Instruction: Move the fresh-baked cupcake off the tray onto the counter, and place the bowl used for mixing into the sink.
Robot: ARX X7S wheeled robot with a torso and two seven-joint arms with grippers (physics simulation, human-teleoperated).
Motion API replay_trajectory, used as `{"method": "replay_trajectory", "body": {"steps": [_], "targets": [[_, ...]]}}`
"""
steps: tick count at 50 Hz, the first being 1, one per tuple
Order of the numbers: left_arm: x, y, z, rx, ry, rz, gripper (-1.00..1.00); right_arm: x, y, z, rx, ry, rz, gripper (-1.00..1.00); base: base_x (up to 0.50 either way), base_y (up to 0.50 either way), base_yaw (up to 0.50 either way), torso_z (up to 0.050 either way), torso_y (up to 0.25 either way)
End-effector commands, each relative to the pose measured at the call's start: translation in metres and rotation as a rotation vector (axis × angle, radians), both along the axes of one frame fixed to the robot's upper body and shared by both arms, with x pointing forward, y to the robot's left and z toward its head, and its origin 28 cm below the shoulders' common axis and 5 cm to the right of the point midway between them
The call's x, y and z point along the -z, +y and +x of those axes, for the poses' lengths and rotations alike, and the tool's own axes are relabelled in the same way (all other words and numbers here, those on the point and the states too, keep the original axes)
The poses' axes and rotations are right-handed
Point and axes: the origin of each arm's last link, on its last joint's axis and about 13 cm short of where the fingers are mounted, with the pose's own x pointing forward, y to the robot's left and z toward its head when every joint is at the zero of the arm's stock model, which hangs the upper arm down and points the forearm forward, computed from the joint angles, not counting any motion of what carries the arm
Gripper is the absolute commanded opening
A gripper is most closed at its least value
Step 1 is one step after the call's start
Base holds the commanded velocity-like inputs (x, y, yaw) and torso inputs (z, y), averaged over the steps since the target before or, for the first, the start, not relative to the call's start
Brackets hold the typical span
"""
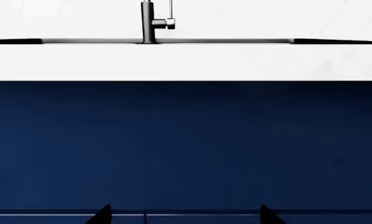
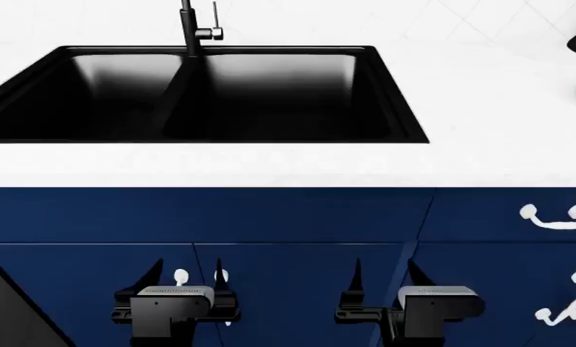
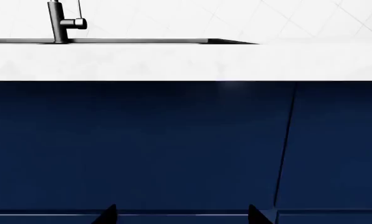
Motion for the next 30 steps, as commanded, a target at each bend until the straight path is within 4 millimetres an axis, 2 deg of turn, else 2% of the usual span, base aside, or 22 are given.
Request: {"method": "replay_trajectory", "body": {"steps": [1,5,11,14,16,20,22,30], "targets": [[-0.004,0.000,0.000,0.012,-0.019,0.001,1.00,-0.002,0.001,0.000,-0.002,-0.001,0.001,1.00,0.00,0.00,0.00,0.000,0.000],[-0.013,0.001,-0.001,0.012,-0.054,0.025,1.00,-0.005,0.000,0.000,-0.003,-0.009,0.005,1.00,0.00,0.00,0.00,0.000,0.000],[-0.039,0.003,-0.007,0.053,-0.120,0.009,1.00,-0.020,-0.001,-0.001,-0.005,-0.050,0.007,1.00,0.00,0.00,0.00,0.000,0.000],[-0.048,0.007,-0.015,0.094,-0.138,0.088,1.00,-0.029,-0.001,-0.001,-0.007,-0.076,0.013,1.00,0.00,0.00,0.00,0.000,0.000],[-0.055,0.011,-0.019,0.078,-0.083,0.079,1.00,-0.034,-0.001,-0.002,-0.010,-0.091,0.019,1.00,0.00,0.00,0.00,0.000,0.000],[-0.077,0.023,-0.023,0.071,-0.139,0.090,1.00,-0.050,0.001,-0.006,-0.028,-0.135,0.021,1.00,0.00,0.00,0.00,0.000,0.000],[-0.094,0.028,-0.022,0.047,-0.175,0.085,1.00,-0.061,0.002,-0.008,-0.038,-0.172,0.024,1.00,0.00,0.00,0.00,0.000,0.000],[-0.155,0.032,-0.032,0.071,-0.307,0.068,1.00,-0.109,0.005,-0.022,-0.080,-0.302,0.029,1.00,0.00,0.00,0.00,0.000,0.000]]}}
